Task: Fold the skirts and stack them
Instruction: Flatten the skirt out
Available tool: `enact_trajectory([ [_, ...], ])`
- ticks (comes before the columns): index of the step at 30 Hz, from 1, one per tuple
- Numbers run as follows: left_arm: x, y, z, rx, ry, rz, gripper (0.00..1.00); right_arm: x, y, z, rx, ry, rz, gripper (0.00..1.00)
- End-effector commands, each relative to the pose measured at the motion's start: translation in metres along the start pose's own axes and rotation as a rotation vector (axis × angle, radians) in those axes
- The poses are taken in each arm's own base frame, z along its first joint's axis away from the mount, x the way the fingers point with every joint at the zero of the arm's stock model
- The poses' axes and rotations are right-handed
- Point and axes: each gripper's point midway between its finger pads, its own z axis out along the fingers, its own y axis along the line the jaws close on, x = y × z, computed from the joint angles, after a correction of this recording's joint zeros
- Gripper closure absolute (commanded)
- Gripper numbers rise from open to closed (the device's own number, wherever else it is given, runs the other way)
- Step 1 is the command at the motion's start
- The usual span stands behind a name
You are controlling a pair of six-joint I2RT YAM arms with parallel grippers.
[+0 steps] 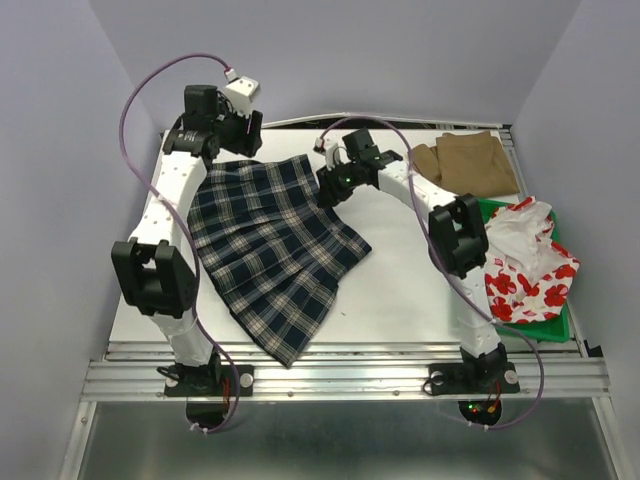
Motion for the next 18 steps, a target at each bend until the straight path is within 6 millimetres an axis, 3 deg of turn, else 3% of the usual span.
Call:
enact_trajectory([
  [1, 0.106, -0.033, 0.008, 0.144, 0.286, -0.009, 0.36, 0.025, -0.023, 0.017, 0.087, 0.072, -0.041, 0.6],
  [3, 0.137, -0.041, 0.002, 0.17, 0.34, -0.004, 0.36, 0.054, -0.034, 0.018, 0.14, 0.139, -0.046, 0.61],
  [5, 0.149, -0.045, 0.0, 0.179, 0.354, -0.001, 0.36, 0.078, -0.038, 0.016, 0.167, 0.194, -0.038, 0.65],
  [6, 0.158, -0.048, -0.002, 0.195, 0.364, -0.002, 0.36, 0.102, -0.039, 0.01, 0.189, 0.248, -0.031, 0.66],
  [7, 0.161, -0.05, -0.001, 0.207, 0.368, -0.003, 0.36, 0.114, -0.037, 0.006, 0.19, 0.274, -0.03, 0.67],
  [10, 0.171, -0.058, 0.003, 0.254, 0.393, -0.007, 0.36, 0.149, -0.026, -0.01, 0.17, 0.354, -0.043, 0.67],
  [13, 0.187, -0.055, 0.014, 0.24, 0.426, -0.002, 0.37, 0.191, -0.003, -0.033, 0.113, 0.457, -0.022, 0.68],
  [15, 0.211, -0.066, 0.02, 0.272, 0.483, 0.013, 0.42, 0.215, 0.012, -0.051, 0.082, 0.51, -0.016, 0.68],
  [18, 0.249, -0.098, 0.021, 0.356, 0.573, 0.057, 0.44, 0.228, 0.025, -0.068, 0.056, 0.535, -0.035, 0.67],
])
